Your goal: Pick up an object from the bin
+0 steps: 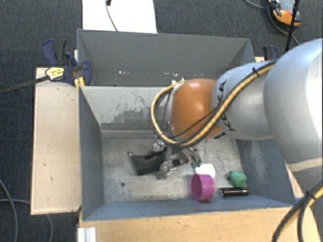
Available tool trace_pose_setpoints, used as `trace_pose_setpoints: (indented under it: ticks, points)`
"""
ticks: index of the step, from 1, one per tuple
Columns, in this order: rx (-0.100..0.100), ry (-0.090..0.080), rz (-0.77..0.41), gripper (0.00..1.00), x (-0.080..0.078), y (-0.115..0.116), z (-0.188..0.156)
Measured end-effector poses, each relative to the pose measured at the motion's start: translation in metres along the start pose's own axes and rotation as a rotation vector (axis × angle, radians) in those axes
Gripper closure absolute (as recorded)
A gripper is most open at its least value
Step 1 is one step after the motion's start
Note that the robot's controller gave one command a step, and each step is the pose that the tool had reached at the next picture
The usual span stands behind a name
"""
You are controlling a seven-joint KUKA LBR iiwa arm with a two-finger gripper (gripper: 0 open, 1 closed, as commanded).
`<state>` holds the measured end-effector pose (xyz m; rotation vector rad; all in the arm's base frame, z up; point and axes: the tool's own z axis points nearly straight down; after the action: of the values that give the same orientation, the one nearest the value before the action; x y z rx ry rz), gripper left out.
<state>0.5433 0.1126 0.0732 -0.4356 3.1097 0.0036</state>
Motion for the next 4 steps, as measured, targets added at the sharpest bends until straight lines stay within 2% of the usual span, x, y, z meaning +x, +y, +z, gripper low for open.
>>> trace_pose_setpoints:
  ticks: [2, 3, 4]
  points:
    - [0.0, 0.001, 0.0, 1.0, 0.001, 0.0, -0.003]
    - [0.0, 0.01, 0.001, 1.0, 0.004, 0.0, -0.019]
    - [0.001, 0.007, 0.001, 1.0, 0.003, 0.0, -0.037]
